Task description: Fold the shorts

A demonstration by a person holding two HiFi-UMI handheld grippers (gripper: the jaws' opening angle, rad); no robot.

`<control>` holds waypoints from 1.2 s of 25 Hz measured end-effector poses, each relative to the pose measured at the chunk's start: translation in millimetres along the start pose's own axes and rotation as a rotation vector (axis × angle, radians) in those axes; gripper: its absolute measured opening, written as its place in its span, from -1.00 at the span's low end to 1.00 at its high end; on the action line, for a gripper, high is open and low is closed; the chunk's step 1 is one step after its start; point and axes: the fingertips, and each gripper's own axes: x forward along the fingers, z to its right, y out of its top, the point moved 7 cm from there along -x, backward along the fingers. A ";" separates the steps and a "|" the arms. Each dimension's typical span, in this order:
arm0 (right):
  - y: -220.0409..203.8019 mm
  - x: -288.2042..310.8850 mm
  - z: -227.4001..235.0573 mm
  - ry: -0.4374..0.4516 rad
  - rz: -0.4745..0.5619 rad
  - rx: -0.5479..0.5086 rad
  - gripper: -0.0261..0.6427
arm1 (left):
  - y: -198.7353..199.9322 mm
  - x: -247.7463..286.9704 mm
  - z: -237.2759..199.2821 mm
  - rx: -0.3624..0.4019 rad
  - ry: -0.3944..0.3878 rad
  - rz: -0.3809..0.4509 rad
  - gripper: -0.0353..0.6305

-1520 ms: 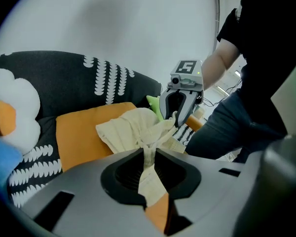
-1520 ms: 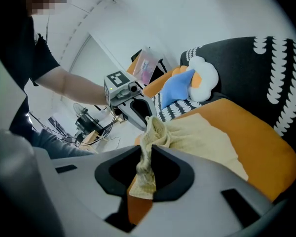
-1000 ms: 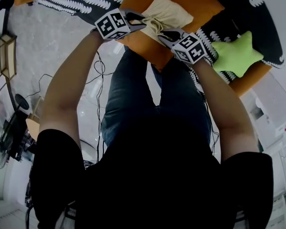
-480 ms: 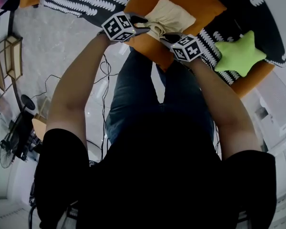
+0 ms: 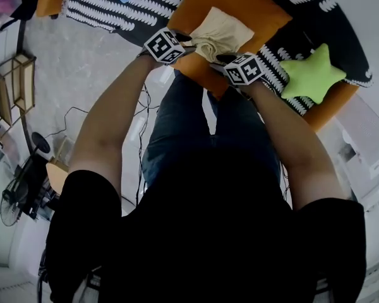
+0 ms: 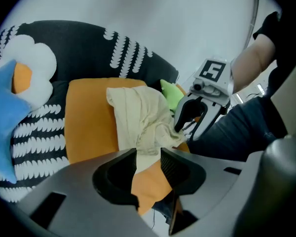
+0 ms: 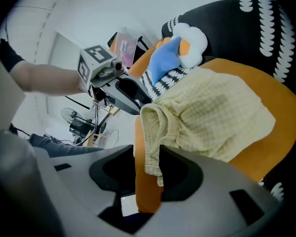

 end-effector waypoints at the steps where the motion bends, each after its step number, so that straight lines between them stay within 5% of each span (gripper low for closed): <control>1: 0.3 -5.3 -1.8 -0.007 0.006 0.001 -0.41 | -2.6 -2.2 -1.5 0.000 0.028 -0.030 -0.40; 9: 8.9 -70.1 -8.8 -0.120 0.101 0.004 -0.49 | 5.7 -52.4 11.2 -0.079 0.098 0.021 -0.45; 20: 36.8 -177.4 -19.5 -0.294 0.272 -0.033 -0.73 | 63.2 -125.3 54.8 -0.075 0.160 0.162 -0.47; 30: 55.8 -222.5 0.4 -0.378 0.476 -0.057 -0.77 | 90.5 -152.8 41.2 -0.046 0.225 0.269 -0.49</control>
